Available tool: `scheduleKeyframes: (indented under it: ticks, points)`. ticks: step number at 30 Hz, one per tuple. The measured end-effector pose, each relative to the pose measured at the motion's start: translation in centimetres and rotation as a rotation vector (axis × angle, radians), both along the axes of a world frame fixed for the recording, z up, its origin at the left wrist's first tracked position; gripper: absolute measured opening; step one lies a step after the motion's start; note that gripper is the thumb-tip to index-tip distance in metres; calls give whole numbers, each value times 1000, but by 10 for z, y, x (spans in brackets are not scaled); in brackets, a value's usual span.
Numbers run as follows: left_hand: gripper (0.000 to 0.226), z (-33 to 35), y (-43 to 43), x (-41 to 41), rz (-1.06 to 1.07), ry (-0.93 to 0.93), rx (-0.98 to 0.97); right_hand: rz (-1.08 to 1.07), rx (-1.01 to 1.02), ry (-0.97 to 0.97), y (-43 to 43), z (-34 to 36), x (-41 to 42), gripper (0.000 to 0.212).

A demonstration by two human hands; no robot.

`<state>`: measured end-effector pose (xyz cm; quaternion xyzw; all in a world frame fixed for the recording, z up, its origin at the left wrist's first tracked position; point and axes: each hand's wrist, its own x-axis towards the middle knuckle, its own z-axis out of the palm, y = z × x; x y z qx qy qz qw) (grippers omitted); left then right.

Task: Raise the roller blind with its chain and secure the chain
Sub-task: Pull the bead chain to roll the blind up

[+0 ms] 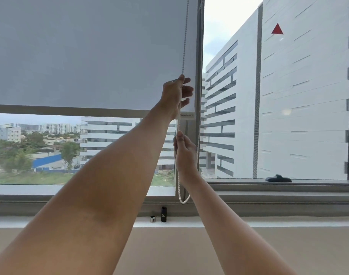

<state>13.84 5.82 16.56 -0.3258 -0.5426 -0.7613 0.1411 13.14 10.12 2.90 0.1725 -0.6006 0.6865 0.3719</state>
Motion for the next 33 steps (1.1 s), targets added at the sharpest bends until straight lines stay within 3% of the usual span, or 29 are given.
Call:
scheduleKeyframes:
  ticks: [6,14,17,23,28,33]
  points:
    - [36,-15,1,-4,125,12,48,30,54,-29,-1,-21,-1,40]
    - [40,-48,9,-14,71,120,181,243,128,-190,21,-33,-3,46]
    - [39,-55,12,-13,74,136,181,236,122,-211,27,-11,-2,46]
    - [40,-76,20,-12,101,65,166,171,-75,-15,30,64,13,38]
    - [39,-102,19,-13,52,49,153,121,40,-14,26,108,26,31]
    - [39,-123,18,-14,-1,64,148,73,30,-86,19,119,30,33]
